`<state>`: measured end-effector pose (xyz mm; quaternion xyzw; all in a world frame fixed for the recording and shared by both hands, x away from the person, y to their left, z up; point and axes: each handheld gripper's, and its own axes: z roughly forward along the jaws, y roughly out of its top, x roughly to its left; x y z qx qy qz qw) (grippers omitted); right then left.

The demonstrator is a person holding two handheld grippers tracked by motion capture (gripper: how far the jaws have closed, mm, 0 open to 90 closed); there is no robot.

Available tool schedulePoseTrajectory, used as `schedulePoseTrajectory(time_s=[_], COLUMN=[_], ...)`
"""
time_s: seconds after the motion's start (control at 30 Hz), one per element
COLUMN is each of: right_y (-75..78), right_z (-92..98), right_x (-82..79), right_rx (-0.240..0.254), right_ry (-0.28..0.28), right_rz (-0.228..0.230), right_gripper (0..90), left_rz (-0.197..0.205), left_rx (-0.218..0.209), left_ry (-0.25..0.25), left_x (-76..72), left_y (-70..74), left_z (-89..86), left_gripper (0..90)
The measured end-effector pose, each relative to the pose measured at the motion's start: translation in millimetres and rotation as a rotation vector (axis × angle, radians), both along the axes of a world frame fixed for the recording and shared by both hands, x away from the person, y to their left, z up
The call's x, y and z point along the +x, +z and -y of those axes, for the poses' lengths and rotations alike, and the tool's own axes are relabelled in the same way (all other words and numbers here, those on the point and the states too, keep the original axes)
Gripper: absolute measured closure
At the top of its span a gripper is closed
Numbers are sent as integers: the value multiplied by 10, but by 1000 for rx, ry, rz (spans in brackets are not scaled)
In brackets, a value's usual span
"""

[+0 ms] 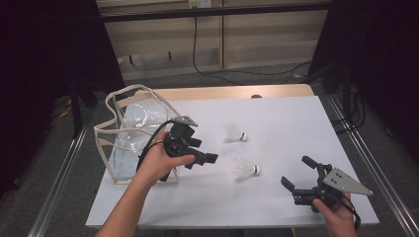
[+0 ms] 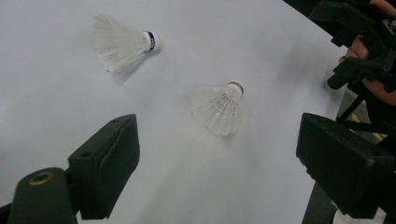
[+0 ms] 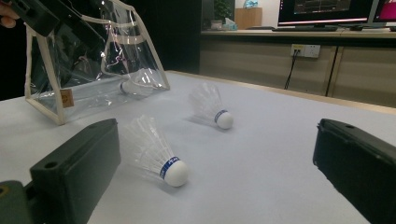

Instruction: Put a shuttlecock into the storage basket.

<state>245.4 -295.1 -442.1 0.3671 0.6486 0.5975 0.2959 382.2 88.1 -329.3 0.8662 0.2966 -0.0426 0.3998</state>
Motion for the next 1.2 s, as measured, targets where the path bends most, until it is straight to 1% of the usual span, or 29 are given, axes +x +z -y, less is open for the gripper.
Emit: schedulePoseTrajectory(time_s=[0.27, 0.3, 0.37, 0.63, 0.87, 0.93, 1.0, 1.13, 1.2], right_y=[0, 1, 0, 0, 0, -1, -1, 0, 1], right_z=[0, 0, 0, 0, 1, 0, -1, -4, 0], right_x=[0, -1, 0, 0, 0, 0, 1, 0, 0], right_rx=[-2, -2, -1, -1, -1, 2, 2, 0, -2], right_ry=[2, 2, 2, 2, 1, 1, 1, 2, 3], right_rz=[0, 0, -1, 1, 1, 0, -1, 1, 0], right_gripper=[4, 4, 3, 3, 4, 4, 3, 4, 4], left_rz=[1, 0, -1, -5, -8, -9, -7, -8, -8], left_rx=[1, 4, 0, -3, -8, -1, -11, -7, -14], left_ry=[-8, -18, -16, -38, -47, -48, -47, -54, -58], left_x=[-35, -36, -52, -78, -96, -99, -103, -109, -111], left_y=[-105, -115, -139, -218, -299, -314, -335, -375, -391], left_z=[44, 46, 65, 96, 128, 133, 140, 153, 154], left_gripper=[127, 127, 127, 126, 125, 125, 122, 119, 115])
